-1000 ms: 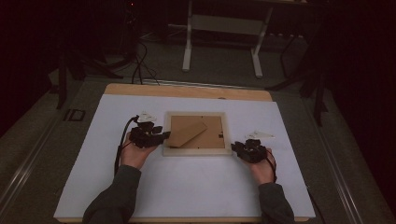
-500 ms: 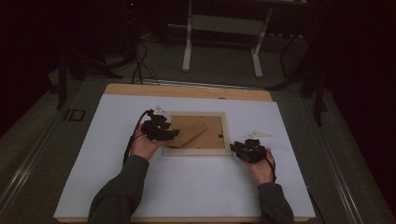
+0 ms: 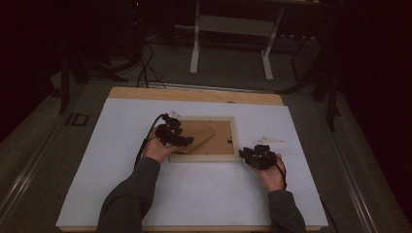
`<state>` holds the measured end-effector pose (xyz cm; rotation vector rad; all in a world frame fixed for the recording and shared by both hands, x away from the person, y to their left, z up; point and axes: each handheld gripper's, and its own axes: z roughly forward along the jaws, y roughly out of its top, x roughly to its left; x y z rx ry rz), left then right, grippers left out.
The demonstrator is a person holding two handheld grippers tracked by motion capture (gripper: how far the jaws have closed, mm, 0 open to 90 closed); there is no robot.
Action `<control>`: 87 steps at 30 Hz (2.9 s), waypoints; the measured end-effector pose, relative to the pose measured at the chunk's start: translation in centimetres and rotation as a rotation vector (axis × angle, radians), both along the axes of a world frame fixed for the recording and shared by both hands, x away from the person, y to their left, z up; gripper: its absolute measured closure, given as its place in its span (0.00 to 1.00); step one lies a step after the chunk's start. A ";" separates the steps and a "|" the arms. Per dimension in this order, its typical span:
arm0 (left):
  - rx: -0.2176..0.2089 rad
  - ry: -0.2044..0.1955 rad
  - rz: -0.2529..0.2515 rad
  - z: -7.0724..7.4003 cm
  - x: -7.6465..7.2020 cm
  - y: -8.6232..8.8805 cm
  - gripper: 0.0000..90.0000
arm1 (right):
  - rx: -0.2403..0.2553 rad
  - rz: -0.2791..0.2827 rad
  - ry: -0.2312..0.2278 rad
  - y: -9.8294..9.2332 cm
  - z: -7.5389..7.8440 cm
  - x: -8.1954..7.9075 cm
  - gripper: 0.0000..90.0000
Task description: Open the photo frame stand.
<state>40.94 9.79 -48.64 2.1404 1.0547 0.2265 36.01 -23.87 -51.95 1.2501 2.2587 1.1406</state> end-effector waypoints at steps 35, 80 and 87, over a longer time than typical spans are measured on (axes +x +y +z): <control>0.014 0.168 -0.105 -2.1 1.9 -1.7 0.37 | 0.001 0.008 0.006 0.3 -0.1 0.0 0.78; 0.124 0.009 -0.144 -1.4 0.4 -2.7 0.42 | 0.000 0.015 0.002 0.4 0.1 0.2 0.77; 0.141 -0.034 -0.142 -1.1 -0.3 -2.9 0.42 | 0.025 0.006 -0.001 0.0 0.5 0.3 0.77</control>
